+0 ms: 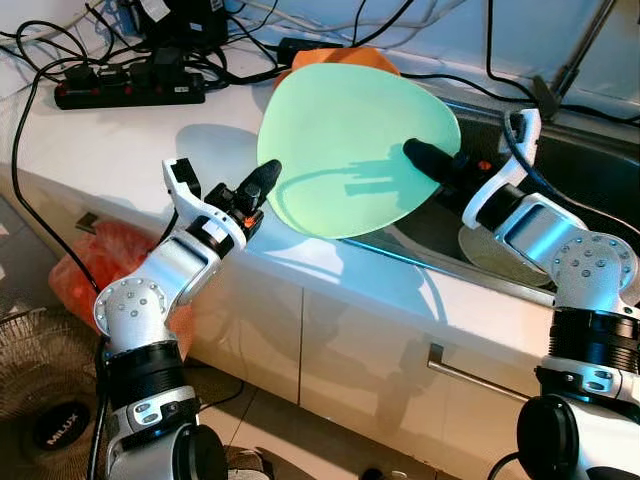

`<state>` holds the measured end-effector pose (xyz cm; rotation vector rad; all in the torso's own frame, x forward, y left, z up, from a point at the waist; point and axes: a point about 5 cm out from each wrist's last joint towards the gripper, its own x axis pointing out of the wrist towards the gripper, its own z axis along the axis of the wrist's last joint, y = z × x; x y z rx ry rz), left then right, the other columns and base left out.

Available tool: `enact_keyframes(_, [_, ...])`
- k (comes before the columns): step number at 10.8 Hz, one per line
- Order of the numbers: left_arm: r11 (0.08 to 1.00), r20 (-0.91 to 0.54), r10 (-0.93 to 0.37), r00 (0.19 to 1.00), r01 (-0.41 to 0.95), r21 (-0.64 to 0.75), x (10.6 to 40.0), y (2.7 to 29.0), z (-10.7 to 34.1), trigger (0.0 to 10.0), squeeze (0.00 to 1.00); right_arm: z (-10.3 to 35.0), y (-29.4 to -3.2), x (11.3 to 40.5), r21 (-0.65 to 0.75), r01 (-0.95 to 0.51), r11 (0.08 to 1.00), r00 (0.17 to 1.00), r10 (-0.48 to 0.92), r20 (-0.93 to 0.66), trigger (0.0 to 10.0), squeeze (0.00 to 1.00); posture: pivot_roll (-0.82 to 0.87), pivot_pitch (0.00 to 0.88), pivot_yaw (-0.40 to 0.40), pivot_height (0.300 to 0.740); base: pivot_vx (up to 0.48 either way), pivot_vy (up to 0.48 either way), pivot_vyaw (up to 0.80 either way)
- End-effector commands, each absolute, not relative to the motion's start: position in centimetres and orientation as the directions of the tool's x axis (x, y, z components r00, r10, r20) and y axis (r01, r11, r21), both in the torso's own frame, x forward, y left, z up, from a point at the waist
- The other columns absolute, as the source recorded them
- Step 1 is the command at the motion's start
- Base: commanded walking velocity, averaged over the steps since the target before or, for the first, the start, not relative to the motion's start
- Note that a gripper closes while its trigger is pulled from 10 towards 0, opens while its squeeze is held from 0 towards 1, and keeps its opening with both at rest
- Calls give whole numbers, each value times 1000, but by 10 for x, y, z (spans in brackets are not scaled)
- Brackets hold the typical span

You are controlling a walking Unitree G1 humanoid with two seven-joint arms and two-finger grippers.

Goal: Kitchen organization

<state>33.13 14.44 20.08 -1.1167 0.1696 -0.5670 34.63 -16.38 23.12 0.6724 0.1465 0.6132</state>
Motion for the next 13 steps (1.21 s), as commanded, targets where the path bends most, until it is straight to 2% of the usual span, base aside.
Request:
enact_keyframes(1, [341,180,-598,781,450,-825,328,125,216,10000,184,228,-160,346,602,-460,653,819,573,5,0,0,123,94,-25,740,0,0,0])
enact_keyframes(2, [364,167,-598,784,452,-814,329,124,216,10000,184,228,-160,347,603,-457,654,820,572,1,0,0,123,94,-25,740,0,0,0])
enact_keyframes(3, [375,151,-618,772,458,-806,327,121,215,10000,1000,227,-161,347,603,-449,659,824,566,-6,0,0,123,94,-24,740,0,0,0])
enact_keyframes(7, [391,144,-660,737,501,-772,321,112,218,10000,1000,226,-167,353,600,-388,700,868,496,-17,0,0,125,91,-25,740,0,0,0])
enact_keyframes(8, [402,136,-692,709,535,-743,316,107,220,10000,1000,226,-174,355,592,-359,721,888,459,-21,0,0,127,92,-26,740,0,0,0])
enact_keyframes(11, [452,101,-710,697,561,-694,312,105,218,10000,1000,228,-183,356,584,-342,736,902,432,-17,0,0,127,91,-21,740,0,0,0])
enact_keyframes(13, [477,96,-717,691,585,-656,311,102,220,10000,1000,232,-196,361,584,-301,754,934,356,22,0,0,127,91,-21,740,0,0,0])
